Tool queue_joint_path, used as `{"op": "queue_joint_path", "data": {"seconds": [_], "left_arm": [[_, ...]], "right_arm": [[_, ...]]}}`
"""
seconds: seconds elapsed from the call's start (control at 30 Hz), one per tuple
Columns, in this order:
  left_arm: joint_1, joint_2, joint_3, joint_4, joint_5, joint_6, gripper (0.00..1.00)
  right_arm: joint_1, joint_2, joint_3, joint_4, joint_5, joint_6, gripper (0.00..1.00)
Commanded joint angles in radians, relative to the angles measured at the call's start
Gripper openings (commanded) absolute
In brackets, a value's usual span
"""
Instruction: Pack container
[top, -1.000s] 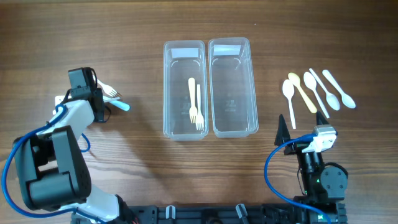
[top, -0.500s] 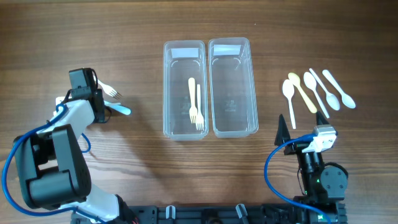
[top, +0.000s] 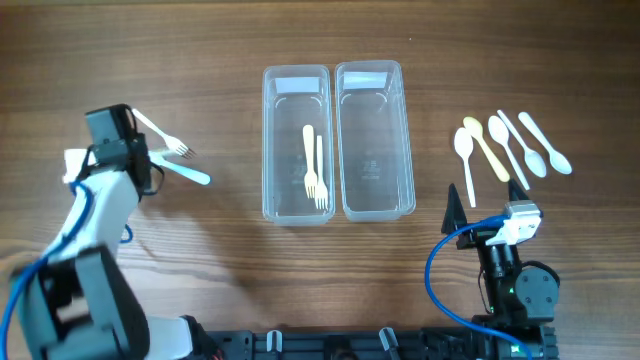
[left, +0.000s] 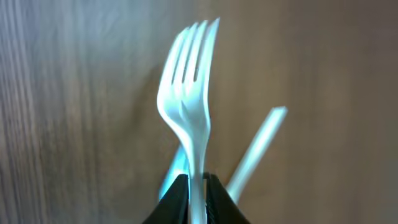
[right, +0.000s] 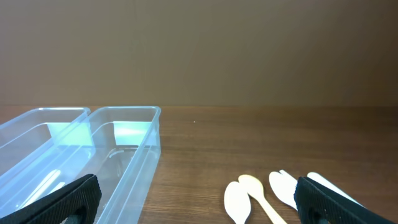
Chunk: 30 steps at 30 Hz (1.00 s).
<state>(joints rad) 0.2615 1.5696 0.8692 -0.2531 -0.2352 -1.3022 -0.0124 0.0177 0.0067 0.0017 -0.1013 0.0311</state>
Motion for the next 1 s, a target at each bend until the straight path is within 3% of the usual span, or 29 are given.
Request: {"op": "queue_joint_path", "data": {"seconds": [0.0,0.13,0.3,0.33,0.43,0.53,0.67,0.87,0.97], "left_arm": [[0.005,-0.109,0.003,-0.001,0.000,0.038,0.11],[0.004,-0.190,0.003,-0.013,0.099,0.038,0.04],[-0.013,-0.259,0.003,-0.016,0.161,0.039,0.04],[-0.013,-0.264,0.003,-0.017,0.155,0.039,0.09],[-0.013,-0.260,0.003,-0.017,0.143,0.039,0.43],[-0.013,-0.237,0.003,-0.023,0.137,0.039,0.56],[-0.013,-0.159,0.003,-0.031,0.137,0.047,0.57],[-0.020,0.041,0.003,0.061,0.138,0.210,0.59],[-0.024,0.134,0.003,0.082,0.137,0.230,0.58]], "right_arm": [[-0.002,-0.001,-0.002,0.006,-0.004,-0.005,1.00],[-0.002,-0.001,-0.002,0.006,-0.004,-0.005,1.00],[-0.002,-0.001,-0.002,0.006,-0.004,-0.005,1.00],[-0.002,-0.001,-0.002,0.006,-0.004,-0.005,1.00],[-0.002,-0.001,-0.002,0.006,-0.004,-0.005,1.00],[-0.002,-0.001,-0.002,0.006,-0.004,-0.005,1.00],[-0.002,-0.001,-0.002,0.006,-0.004,-0.005,1.00],[-0.002,-0.001,-0.002,0.006,-0.004,-0.005,1.00],[-0.002,-0.001,-0.002,0.006,-0.004,-0.005,1.00]]}}
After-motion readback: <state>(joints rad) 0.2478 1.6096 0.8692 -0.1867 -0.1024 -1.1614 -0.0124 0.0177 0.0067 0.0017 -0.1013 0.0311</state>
